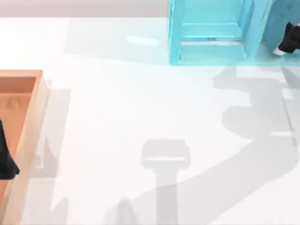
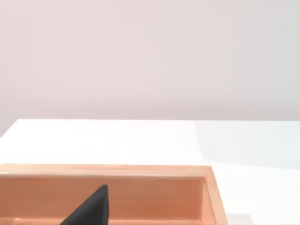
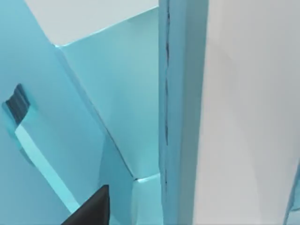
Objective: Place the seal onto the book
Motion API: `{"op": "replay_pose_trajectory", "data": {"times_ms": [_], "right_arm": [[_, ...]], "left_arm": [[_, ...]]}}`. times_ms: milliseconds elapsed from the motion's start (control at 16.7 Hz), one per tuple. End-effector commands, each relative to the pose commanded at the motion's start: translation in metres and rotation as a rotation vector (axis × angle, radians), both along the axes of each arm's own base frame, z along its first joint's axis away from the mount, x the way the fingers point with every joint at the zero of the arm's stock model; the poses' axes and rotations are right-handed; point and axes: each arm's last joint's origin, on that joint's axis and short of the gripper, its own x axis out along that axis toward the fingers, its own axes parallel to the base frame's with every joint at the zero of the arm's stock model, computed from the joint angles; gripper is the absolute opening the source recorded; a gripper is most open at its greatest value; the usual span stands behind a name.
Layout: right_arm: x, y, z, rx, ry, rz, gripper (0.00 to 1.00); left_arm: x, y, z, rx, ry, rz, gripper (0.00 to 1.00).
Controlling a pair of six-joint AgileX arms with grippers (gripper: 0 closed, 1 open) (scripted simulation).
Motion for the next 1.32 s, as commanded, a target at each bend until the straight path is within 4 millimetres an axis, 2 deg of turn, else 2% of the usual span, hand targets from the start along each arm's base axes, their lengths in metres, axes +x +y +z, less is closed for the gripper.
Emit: {"op": "replay_pose_trajectory", "data": {"times_ms": [180, 300, 600, 1320], "right_arm": [[0.029, 0.002, -0.003, 0.000, -0.001, 0.000, 1.00], [0.040, 0.003, -0.004, 0.000, -0.001, 0.000, 1.00], [0.044, 0.004, -0.004, 0.000, 0.001, 0.000, 1.00], [0.044, 0.004, -0.004, 0.000, 0.001, 0.000, 0.10]], "left_arm": [[0.000, 0.000, 0.000, 0.000, 0.000, 0.000, 1.00], [0.000, 0.000, 0.000, 0.000, 0.000, 0.000, 1.00], [0.000, 0.000, 0.000, 0.000, 0.000, 0.000, 1.00], [0.000, 0.000, 0.000, 0.000, 0.000, 0.000, 1.00]]}}
